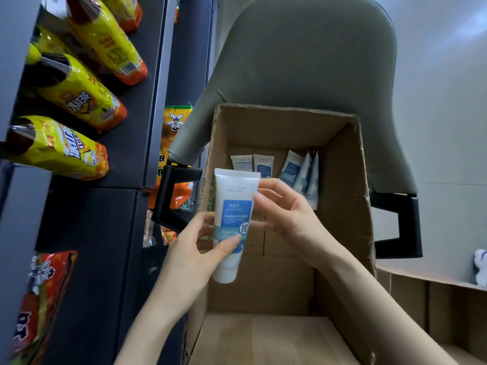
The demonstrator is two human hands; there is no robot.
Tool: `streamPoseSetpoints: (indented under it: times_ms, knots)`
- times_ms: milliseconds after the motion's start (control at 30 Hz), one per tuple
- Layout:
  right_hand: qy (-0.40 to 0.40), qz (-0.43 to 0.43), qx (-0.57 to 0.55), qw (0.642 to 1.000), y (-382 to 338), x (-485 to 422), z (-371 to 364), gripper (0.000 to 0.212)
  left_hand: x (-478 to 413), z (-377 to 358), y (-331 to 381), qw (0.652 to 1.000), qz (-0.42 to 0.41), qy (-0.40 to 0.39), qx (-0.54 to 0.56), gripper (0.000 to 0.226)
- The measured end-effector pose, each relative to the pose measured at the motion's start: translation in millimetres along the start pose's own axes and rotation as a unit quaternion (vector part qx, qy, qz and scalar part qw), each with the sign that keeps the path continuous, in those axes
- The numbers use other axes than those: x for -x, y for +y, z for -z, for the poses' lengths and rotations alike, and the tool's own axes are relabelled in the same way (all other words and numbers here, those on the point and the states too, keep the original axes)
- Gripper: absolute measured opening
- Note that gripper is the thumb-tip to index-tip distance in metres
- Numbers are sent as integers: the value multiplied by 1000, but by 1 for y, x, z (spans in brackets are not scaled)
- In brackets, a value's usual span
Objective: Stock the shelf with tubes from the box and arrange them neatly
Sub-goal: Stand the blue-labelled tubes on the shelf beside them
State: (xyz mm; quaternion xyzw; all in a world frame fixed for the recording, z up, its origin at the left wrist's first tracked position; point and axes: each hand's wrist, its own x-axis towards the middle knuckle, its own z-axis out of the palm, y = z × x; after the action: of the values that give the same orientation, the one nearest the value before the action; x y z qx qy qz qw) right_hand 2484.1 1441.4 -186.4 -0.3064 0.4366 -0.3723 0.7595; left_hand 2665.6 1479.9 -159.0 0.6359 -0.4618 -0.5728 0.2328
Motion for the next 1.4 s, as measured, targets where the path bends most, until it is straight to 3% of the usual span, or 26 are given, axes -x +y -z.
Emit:
streamPoseSetpoints:
  times_ms: [100,233,333,533,700,833,900,1033,1167,1267,1400]
  knots:
    - [77,-41,84,993,14,-23,19,35,-6,8,2,999,11,33,32,30]
    - [201,-82,273,937,45,-69,49,47,-13,21,7,995,6,62,76,26]
    - [213,-114,345,907,58,-106,62,65,-19,31,9,993,5,81,91,26]
    - [214,-235,364,876,75,-148,62,89,-25,40,12,985,-2,103,135,28]
    - [252,-249,430,830,89,-157,58,80,-25,45,11,980,-13,120,158,27]
    - [250,-260,437,824,94,-160,56,72,-19,49,6,973,-12,149,178,28]
    - [247,-263,428,829,97,-160,56,73,-14,50,1,969,-6,165,183,30]
    - [244,-240,336,878,109,-152,56,70,0,52,-4,966,0,182,185,31]
    - [267,-223,246,905,112,-135,53,62,20,51,-6,964,-6,190,184,26]
    - [225,-213,182,933,101,-108,50,49,41,50,-7,960,-21,207,187,28]
    - [156,-170,93,969,72,-55,33,52,84,49,-9,955,-43,237,171,34]
